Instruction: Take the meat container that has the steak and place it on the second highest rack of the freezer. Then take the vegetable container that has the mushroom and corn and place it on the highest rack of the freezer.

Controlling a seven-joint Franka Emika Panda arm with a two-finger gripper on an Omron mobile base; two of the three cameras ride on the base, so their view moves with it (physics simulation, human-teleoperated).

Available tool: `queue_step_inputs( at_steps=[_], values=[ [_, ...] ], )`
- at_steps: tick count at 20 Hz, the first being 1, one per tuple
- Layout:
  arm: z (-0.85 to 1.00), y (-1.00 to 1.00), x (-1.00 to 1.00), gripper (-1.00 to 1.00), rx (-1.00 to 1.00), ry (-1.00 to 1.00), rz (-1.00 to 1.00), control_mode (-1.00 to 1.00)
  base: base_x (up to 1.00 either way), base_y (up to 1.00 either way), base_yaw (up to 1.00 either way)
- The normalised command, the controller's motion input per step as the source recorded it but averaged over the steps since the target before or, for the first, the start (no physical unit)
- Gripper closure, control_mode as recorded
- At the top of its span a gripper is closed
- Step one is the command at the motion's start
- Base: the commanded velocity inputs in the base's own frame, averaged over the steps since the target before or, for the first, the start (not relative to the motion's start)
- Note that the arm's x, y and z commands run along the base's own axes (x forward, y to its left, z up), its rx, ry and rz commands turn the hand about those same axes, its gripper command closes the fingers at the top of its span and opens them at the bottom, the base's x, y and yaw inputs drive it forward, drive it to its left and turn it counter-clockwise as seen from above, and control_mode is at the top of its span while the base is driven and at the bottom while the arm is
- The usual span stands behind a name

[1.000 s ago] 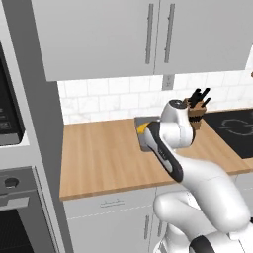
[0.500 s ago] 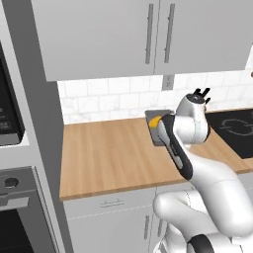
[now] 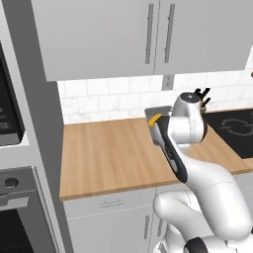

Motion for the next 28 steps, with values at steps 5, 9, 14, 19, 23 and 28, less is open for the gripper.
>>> queue_step_inputs(
  at_steps=[5,9,14,19,23,28],
  values=[
    [0.29,-0.05,-0.49,1.00,0.01,0.00,0.00,-1.00,0.00,0.00,0.00],
    [0.46,-0.02,-0.82,1.00,0.00,0.00,0.00,-1.00,0.00,0.00,0.00],
    [0.43,-0.04,-0.94,1.00,0.02,0.00,0.00,-1.00,0.00,0.00,0.00],
    [0.50,0.00,-0.55,1.00,0.01,0.00,0.00,-1.00,0.00,0.00,0.00],
    [0.23,0.00,-0.26,1.00,0.00,0.00,0.00,-1.00,0.00,0.00,0.00],
    [0.03,0.00,-0.20,1.00,0.00,0.00,0.00,-1.00,0.00,0.00,0.00]
  ],
)
